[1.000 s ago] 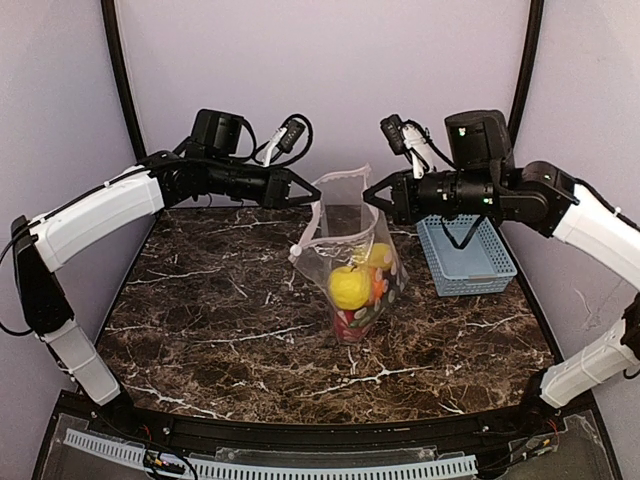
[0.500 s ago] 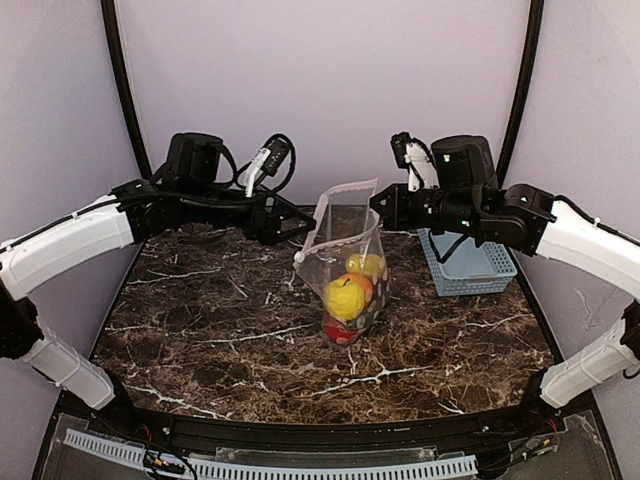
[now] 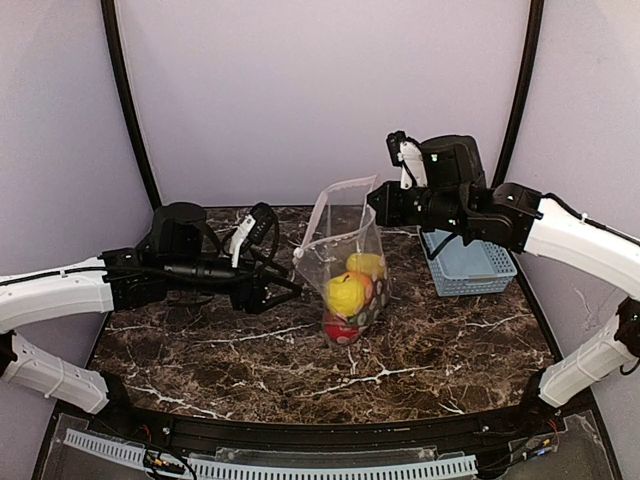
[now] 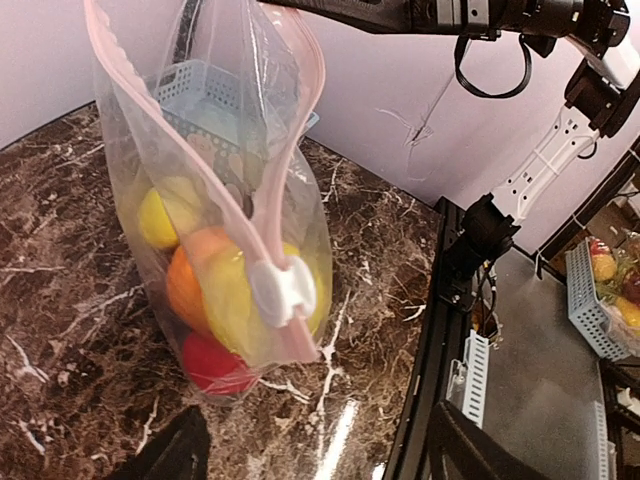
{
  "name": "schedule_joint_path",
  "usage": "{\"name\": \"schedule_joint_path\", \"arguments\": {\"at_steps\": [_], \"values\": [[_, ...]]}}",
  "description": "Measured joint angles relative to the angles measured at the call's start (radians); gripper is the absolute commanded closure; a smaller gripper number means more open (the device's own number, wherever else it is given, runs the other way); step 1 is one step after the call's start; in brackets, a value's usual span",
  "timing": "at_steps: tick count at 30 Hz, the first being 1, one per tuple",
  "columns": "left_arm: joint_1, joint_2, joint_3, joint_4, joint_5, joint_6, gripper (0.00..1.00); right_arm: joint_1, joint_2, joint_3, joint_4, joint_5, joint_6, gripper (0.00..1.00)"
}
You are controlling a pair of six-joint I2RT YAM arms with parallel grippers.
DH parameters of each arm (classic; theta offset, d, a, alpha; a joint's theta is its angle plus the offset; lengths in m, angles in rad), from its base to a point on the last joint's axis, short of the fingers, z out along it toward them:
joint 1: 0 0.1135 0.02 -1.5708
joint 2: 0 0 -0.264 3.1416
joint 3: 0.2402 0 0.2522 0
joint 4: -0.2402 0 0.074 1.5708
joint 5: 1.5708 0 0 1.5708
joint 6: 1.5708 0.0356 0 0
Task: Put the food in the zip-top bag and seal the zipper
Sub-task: Pass from the right arm to the left
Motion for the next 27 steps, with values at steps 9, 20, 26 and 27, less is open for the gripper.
{"name": "schedule_joint_path", "arguments": {"at_steps": [9,20,26,27], "values": [[-0.047,0.032,-0.025,0.135,-0.084,-0.037,0.6,0.0,0.001,0.007,-0.001,0.007,0.001,1.0],[-0.047,0.054,-0.034,0.194,-0.178,-0.054,0.72,0.0,0.001,0.008,-0.001,0.007,0.0,1.0],[-0.047,0.069,-0.034,0.185,-0.254,-0.069,0.68,0.0,0.001,0.008,-0.001,0.007,0.0,1.0],[-0.047,0.069,-0.034,0.185,-0.264,-0.072,0.68,0.0,0.001,0.008,-0.001,0.007,0.0,1.0]]}}
